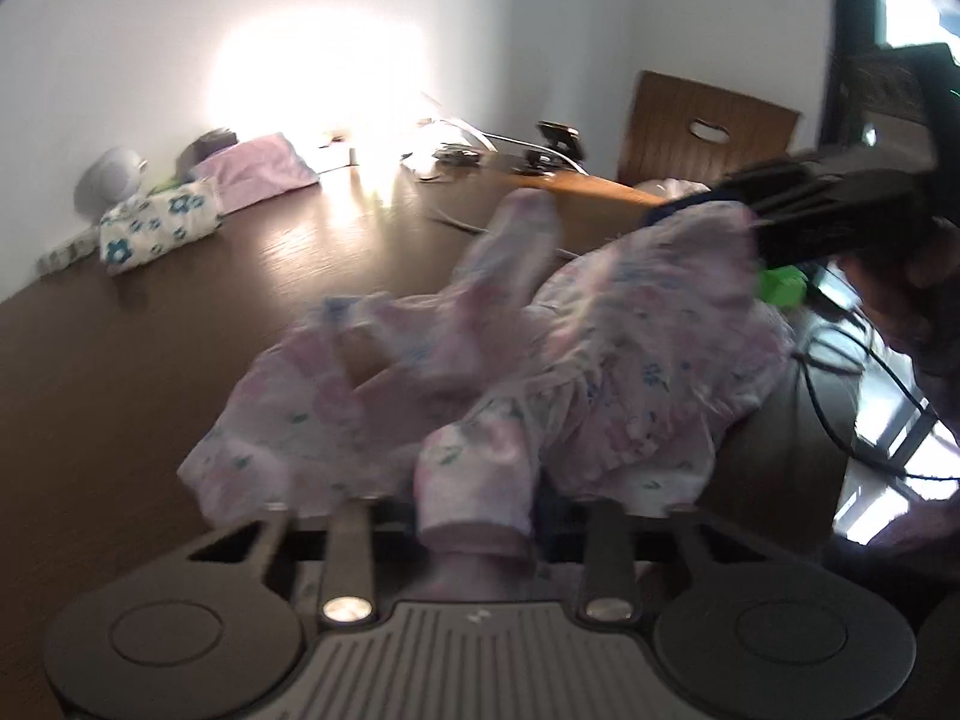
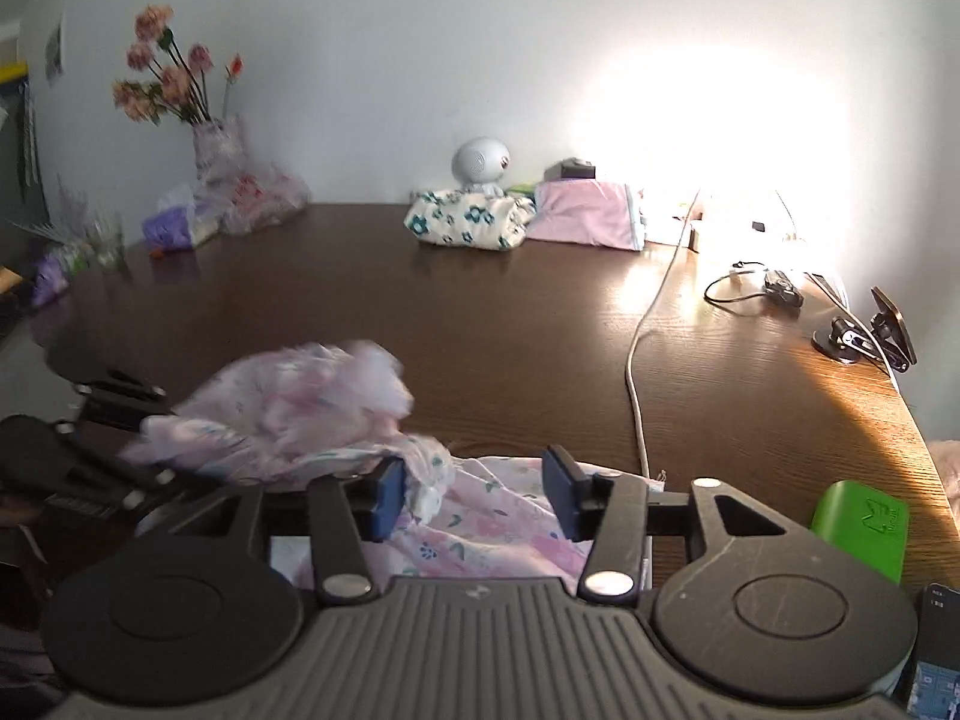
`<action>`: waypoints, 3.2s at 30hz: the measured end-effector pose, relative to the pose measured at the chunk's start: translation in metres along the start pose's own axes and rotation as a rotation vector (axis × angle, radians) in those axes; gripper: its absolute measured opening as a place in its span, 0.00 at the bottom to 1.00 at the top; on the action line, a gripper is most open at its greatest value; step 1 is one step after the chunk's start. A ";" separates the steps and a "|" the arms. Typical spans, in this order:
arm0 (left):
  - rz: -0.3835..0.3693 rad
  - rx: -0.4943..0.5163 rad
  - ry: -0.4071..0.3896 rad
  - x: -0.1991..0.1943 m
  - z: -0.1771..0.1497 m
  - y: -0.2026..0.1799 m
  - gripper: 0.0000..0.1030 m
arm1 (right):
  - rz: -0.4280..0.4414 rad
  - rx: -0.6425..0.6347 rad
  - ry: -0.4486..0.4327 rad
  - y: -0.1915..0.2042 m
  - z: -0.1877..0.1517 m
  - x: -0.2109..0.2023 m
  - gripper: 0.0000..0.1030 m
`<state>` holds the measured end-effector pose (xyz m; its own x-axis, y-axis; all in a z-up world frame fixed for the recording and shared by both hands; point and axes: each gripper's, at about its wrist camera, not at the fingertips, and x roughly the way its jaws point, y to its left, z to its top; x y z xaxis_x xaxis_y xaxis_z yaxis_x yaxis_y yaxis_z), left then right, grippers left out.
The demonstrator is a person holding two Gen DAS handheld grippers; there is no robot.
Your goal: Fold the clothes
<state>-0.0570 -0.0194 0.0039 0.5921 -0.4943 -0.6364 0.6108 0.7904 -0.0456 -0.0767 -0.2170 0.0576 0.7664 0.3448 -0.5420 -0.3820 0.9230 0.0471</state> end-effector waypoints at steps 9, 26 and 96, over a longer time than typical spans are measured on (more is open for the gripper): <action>0.295 0.000 -0.173 -0.025 -0.011 -0.025 0.09 | 0.112 -0.035 -0.022 -0.002 0.002 -0.026 0.52; 0.290 -0.166 -0.496 -0.078 -0.035 -0.024 0.12 | 0.513 0.418 0.142 0.042 -0.015 0.098 0.24; -0.417 -0.187 -0.277 -0.033 0.002 0.055 0.92 | 0.379 0.174 0.039 -0.007 -0.004 0.039 0.58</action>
<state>-0.0416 0.0397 0.0242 0.4514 -0.8370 -0.3092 0.7345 0.5453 -0.4039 -0.0463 -0.2104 0.0329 0.5667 0.6619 -0.4906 -0.5376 0.7483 0.3887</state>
